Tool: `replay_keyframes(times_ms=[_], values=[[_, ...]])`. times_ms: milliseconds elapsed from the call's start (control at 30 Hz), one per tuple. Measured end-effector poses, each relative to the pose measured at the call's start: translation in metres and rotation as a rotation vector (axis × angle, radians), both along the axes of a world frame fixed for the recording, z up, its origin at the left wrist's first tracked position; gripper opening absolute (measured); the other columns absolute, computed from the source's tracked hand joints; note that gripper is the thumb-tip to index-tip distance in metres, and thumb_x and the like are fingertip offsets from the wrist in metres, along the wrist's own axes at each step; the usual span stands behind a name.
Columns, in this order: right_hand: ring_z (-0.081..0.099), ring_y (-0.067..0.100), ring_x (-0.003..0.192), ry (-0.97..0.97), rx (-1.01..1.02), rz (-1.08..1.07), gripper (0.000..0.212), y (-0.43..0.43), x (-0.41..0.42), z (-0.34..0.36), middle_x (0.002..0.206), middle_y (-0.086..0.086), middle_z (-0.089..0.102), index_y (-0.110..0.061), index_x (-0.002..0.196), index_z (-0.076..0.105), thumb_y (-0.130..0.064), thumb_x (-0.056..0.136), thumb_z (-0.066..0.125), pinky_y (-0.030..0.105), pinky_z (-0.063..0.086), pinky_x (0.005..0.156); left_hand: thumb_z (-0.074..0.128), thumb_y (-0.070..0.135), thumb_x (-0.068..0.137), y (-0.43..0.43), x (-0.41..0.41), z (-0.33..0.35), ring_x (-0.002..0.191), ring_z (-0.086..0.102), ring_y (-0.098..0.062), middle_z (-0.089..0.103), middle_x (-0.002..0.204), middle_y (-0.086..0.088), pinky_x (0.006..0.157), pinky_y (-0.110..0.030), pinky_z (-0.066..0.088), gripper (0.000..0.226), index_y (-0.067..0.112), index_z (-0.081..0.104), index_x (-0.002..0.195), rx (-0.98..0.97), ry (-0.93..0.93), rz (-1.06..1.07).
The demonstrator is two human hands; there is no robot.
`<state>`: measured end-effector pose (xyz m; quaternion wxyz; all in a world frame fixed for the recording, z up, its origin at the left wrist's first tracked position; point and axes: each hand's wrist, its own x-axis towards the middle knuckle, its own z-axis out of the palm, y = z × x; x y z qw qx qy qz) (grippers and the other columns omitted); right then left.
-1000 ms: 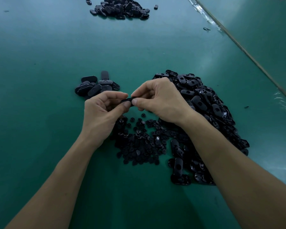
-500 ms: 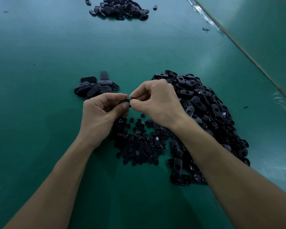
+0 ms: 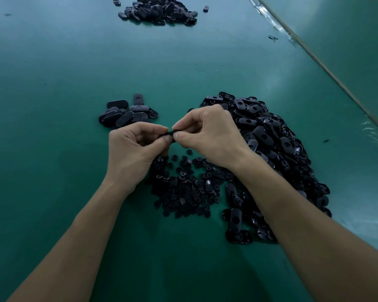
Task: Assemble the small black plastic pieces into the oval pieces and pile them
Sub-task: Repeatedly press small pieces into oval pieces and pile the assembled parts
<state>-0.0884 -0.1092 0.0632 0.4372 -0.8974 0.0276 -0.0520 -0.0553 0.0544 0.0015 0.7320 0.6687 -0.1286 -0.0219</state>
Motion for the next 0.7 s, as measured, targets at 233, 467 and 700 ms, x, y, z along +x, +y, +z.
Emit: replay_keyframes(times_ms=[233, 467, 700], values=[[0.069, 0.000, 0.063, -0.015, 0.086, -0.043, 0.011, 0.003, 0.002, -0.002, 0.066, -0.008, 0.072, -0.025, 0.087, 0.070, -0.015, 0.087, 0.075, 0.012, 0.051, 0.063, 0.080, 0.007, 0.081, 0.004, 0.002, -0.001, 0.079, 0.072, -0.014, 0.077, 0.087, 0.002, 0.065, -0.025, 0.060, 0.023, 0.022, 0.072, 0.097, -0.028, -0.061, 0.034], [0.070, 0.001, 0.066, 0.027, 0.095, -0.012, 0.012, 0.004, 0.002, -0.005, 0.071, -0.006, 0.073, -0.024, 0.092, 0.069, -0.012, 0.092, 0.070, 0.021, 0.056, 0.068, 0.087, 0.015, 0.076, 0.011, 0.006, -0.001, 0.075, 0.071, -0.011, 0.075, 0.087, 0.012, 0.071, -0.024, 0.060, 0.040, 0.041, 0.071, 0.102, 0.242, -0.272, 0.057], [0.062, 0.007, 0.104, -0.022, -0.289, -0.087, 0.023, -0.006, 0.004, -0.002, 0.116, -0.002, 0.069, -0.019, 0.119, 0.070, -0.021, 0.098, 0.061, 0.022, 0.049, 0.096, 0.083, 0.022, 0.081, 0.011, 0.010, -0.004, 0.069, 0.061, 0.008, 0.065, 0.085, 0.023, 0.072, -0.011, 0.051, 0.033, 0.029, 0.071, 0.111, 0.447, -0.361, 0.333]])
